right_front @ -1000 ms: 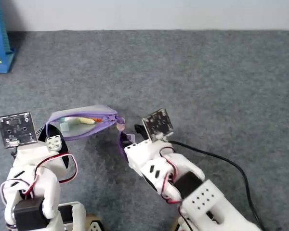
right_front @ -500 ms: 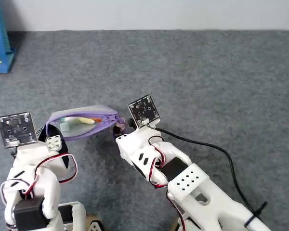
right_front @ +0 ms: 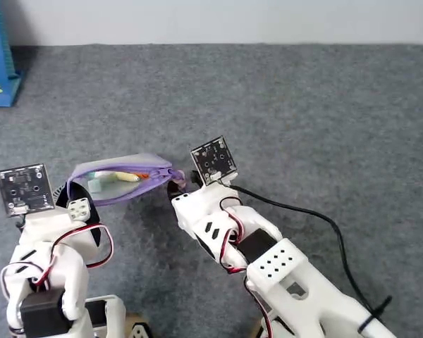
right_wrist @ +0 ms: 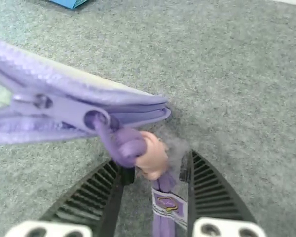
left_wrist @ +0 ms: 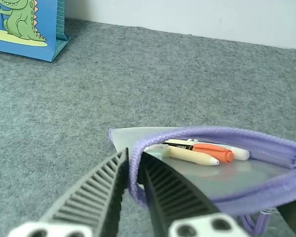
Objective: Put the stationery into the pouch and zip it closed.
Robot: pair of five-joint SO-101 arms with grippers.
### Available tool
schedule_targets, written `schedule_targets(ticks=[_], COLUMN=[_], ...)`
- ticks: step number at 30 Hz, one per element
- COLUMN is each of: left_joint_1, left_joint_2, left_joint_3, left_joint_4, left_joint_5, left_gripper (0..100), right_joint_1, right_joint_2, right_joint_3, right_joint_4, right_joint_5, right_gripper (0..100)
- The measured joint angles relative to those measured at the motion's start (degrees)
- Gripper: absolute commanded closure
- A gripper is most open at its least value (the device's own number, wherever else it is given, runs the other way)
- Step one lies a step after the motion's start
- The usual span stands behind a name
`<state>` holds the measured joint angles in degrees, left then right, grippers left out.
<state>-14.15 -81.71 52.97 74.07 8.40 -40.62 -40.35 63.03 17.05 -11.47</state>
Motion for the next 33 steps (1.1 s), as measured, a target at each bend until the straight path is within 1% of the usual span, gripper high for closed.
schedule_targets(ticks=[10,12,15,18,20,24,27,33], left_joint_1=[0.0,0.0,0.0,0.0,-0.1,-0.1,-0.1,0.1], left_joint_2=[0.0,0.0,0.0,0.0,0.0,0.0,0.0,0.0], left_joint_3=[0.0,0.3,0.5,0.5,0.5,0.5,0.5,0.6], left_joint_4=[0.0,0.0,0.0,0.0,0.0,0.0,-0.1,-0.8], left_joint_5=[0.0,0.0,0.0,0.0,0.0,0.0,0.0,0.0], left_gripper=[99,99,99,99,99,99,99,99], right_joint_1=[0.3,0.3,0.3,0.3,0.3,0.3,0.9,1.2], right_joint_2=[0.0,0.0,0.0,0.0,0.0,-1.4,-7.3,-24.5], right_joint_3=[0.0,0.0,0.0,0.0,0.0,0.0,0.0,0.0], right_joint_4=[-2.2,-2.2,-2.2,-2.2,-2.2,-1.7,2.4,18.6], right_joint_5=[0.0,0.0,0.2,0.2,0.2,0.2,0.2,0.2], right_gripper=[84.6,87.5,98.7,97.6,99.3,99.1,99.1,99.1])
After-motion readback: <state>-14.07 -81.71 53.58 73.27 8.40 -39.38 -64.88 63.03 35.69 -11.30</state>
